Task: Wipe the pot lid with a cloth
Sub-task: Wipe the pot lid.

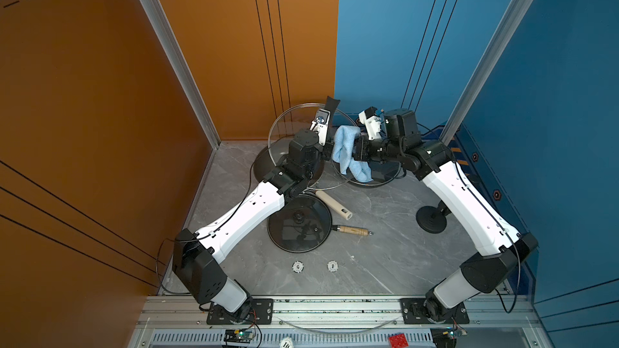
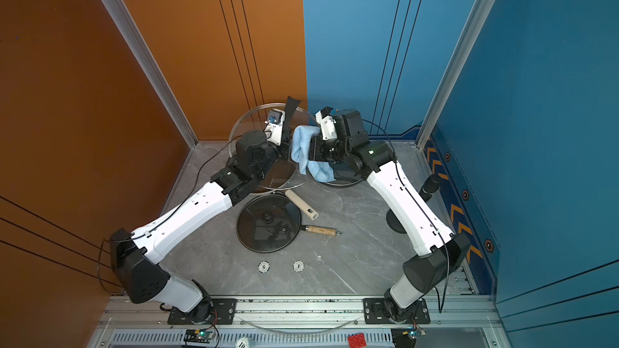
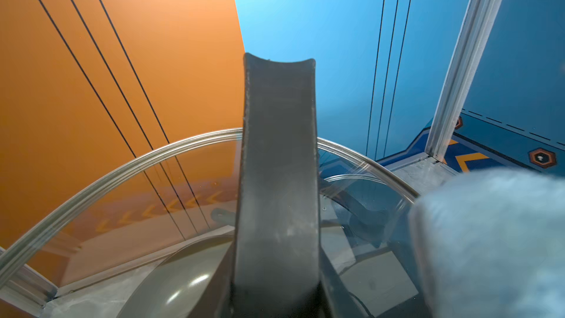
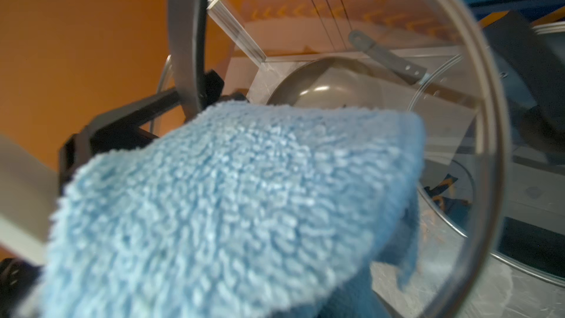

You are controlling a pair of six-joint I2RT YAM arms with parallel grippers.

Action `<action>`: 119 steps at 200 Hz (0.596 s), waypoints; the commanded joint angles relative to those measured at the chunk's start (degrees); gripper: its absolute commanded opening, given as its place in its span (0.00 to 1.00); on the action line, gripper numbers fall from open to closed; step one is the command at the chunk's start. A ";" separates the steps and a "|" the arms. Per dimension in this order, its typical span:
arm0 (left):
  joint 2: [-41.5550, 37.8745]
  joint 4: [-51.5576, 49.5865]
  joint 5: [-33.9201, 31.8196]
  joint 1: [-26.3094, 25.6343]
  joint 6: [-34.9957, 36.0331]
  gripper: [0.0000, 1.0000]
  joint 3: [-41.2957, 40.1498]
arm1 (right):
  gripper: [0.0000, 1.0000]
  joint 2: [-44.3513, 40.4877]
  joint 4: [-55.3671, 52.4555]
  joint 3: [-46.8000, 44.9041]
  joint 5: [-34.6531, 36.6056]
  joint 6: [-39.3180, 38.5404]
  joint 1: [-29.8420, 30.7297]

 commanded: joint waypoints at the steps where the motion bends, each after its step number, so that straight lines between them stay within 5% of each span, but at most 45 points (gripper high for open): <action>1: -2.24 13.79 -3.24 -1.30 2.80 0.00 0.96 | 0.00 2.88 -1.59 2.91 -4.38 3.03 1.30; 119: -8.99 16.51 -6.08 -6.22 8.15 0.00 -5.10 | 0.00 14.19 -1.83 9.13 3.12 -0.73 -11.09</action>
